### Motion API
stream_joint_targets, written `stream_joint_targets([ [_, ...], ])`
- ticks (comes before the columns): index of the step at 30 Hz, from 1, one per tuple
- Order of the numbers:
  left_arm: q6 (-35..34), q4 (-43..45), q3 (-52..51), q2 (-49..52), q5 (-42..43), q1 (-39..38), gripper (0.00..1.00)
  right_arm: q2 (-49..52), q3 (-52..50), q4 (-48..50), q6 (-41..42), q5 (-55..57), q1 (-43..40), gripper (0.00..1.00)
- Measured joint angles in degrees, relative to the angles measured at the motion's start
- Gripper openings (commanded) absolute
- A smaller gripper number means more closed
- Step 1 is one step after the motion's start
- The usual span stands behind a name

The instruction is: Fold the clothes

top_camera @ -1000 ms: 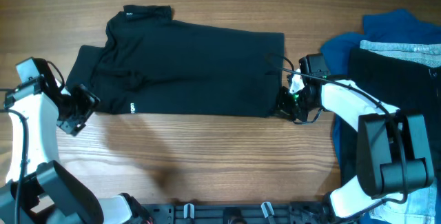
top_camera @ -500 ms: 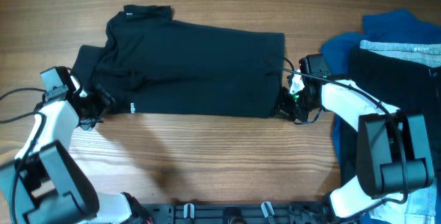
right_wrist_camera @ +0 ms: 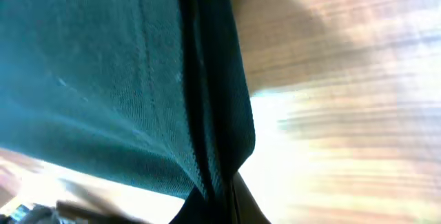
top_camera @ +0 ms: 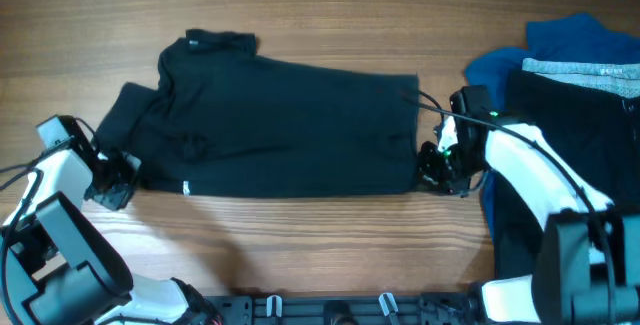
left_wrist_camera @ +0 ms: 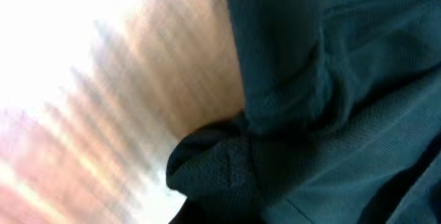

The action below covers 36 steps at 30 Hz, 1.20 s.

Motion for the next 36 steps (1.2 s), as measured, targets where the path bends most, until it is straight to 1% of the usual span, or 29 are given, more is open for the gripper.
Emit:
stream_joint_targets([
  [1, -0.04, -1.68, -0.04, -0.2, -0.24, 0.02, 0.04, -0.63, 0.0, -0.96, -0.04, 0.46, -0.02, 0.09],
  [2, -0.22, -4.24, -0.07, -0.46, -0.59, 0.02, 0.06, -1.03, 0.0, -2.82, -0.11, 0.85, -0.02, 0.26],
  [3, -0.26, -5.31, -0.09, -0.55, -0.81, 0.07, 0.15, -1.03, 0.0, -3.67, -0.37, 1.07, -0.02, 0.43],
  [4, -0.44, -6.49, -0.11, -0.57, -0.94, 0.09, 0.28, -1.05, 0.0, -4.24, -0.72, 1.33, -0.02, 0.51],
  [5, -0.74, -6.99, -0.11, -0.59, -1.42, 0.11, 0.38, -1.05, 0.0, -4.33, -0.87, 1.7, -0.02, 0.55],
  [7, -1.05, -7.58, -0.26, -0.61, -2.34, 0.35, 0.51, -1.07, -0.02, -3.93, -1.55, 2.32, -0.07, 0.57],
  [10, -1.25, -8.92, -0.33, -0.66, -3.15, 0.7, 0.52, -1.07, 0.0, -1.44, -2.05, 2.8, -0.07, 0.57],
  [12, -1.25, -12.39, 0.44, -0.66, -3.19, 0.7, 0.51, -1.07, 0.35, -0.55, -2.69, 2.84, -0.17, 0.58],
  [14, -0.81, -16.85, 3.85, -0.87, -3.04, 0.59, 0.48, -1.07, 2.45, 0.02, -3.63, 3.02, -0.33, 0.6],
  [15, -0.63, -17.49, 5.27, -1.38, -2.91, 0.35, 0.42, -1.11, 3.41, 0.26, -3.72, 3.04, -0.33, 0.61],
  [17, 0.2, -19.21, 8.79, -3.54, -2.73, -1.25, 0.22, -1.14, 5.03, 1.38, -3.87, 3.04, -0.33, 0.63],
  [18, 0.5, -19.39, 10.29, -5.38, -2.47, -2.62, 0.14, -1.14, 5.49, 2.08, -3.82, 3.06, -0.33, 0.63],
  [19, 1.11, -19.08, 11.61, -7.74, -2.1, -4.52, 0.07, -1.14, 5.7, 2.51, -3.82, 3.06, -0.33, 0.64],
  [20, 1.46, -18.71, 12.22, -9.55, -1.7, -6.4, 0.04, -1.14, 5.7, 2.93, -3.78, 3.08, -0.33, 0.66],
  [22, 1.7, -18.4, 12.7, -12.0, -0.72, -12.92, 0.04, -1.14, 5.7, 3.61, -3.61, 3.21, -0.33, 0.68],
  [25, 1.68, -16.24, 11.56, -11.26, -0.81, -19.04, 0.04, -1.16, 5.73, 4.0, -3.61, 3.23, -0.33, 0.7],
  [27, 1.09, -14.73, 9.07, -9.46, -0.79, -22.6, 0.04, -1.16, 5.73, 4.0, -3.61, 3.23, -0.33, 0.7],
  [31, 0.04, -12.96, 5.42, -5.64, -0.83, -23.54, 0.04, -1.16, 5.73, 4.31, -3.61, 3.23, -0.33, 0.71],
  [34, 0.07, -12.85, 5.25, -5.22, -1.81, -24.04, 0.04, -1.16, 5.73, 4.83, -3.58, 3.26, -0.33, 0.71],
  [36, 0.07, -12.66, 5.29, -5.25, -2.51, -24.06, 0.06, -1.16, 5.7, 4.81, -3.61, 3.43, -0.33, 0.72],
])
